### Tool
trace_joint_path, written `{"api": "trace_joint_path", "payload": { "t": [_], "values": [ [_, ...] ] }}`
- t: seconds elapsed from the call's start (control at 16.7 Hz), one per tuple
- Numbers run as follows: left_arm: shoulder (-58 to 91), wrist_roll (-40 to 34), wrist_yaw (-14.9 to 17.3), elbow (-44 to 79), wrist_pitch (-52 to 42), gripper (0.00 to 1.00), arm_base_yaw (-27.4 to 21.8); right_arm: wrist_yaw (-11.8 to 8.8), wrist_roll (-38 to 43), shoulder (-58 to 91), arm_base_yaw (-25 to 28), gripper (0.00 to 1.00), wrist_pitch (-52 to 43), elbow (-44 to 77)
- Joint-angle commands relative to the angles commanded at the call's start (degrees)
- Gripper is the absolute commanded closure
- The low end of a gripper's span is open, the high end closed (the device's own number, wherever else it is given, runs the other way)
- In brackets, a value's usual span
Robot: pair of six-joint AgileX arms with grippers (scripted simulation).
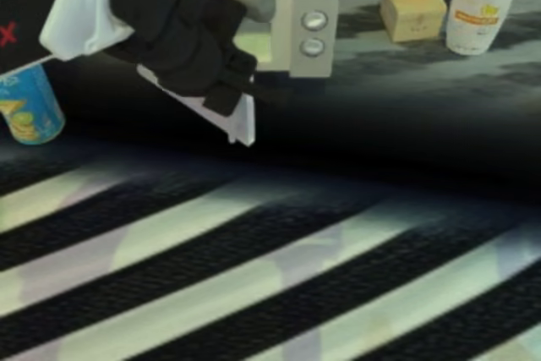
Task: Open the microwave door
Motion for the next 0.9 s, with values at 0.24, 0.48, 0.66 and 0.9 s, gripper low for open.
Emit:
{"api": "trace_joint_path", "payload": {
  "t": [0.24, 0.48, 0.66, 0.9],
  "values": [
    [-0.4, 0.9, 0.5, -0.5, 0.1, 1.0, 0.3, 0.0, 0.0, 0.0, 0.0, 0.0, 0.0, 0.0],
    [-0.4, 0.9, 0.5, -0.5, 0.1, 1.0, 0.3, 0.0, 0.0, 0.0, 0.0, 0.0, 0.0, 0.0],
    [-0.4, 0.9, 0.5, -0.5, 0.1, 1.0, 0.3, 0.0, 0.0, 0.0, 0.0, 0.0, 0.0, 0.0],
    [-0.4, 0.9, 0.5, -0.5, 0.1, 1.0, 0.3, 0.0, 0.0, 0.0, 0.0, 0.0, 0.0, 0.0]
  ]
}}
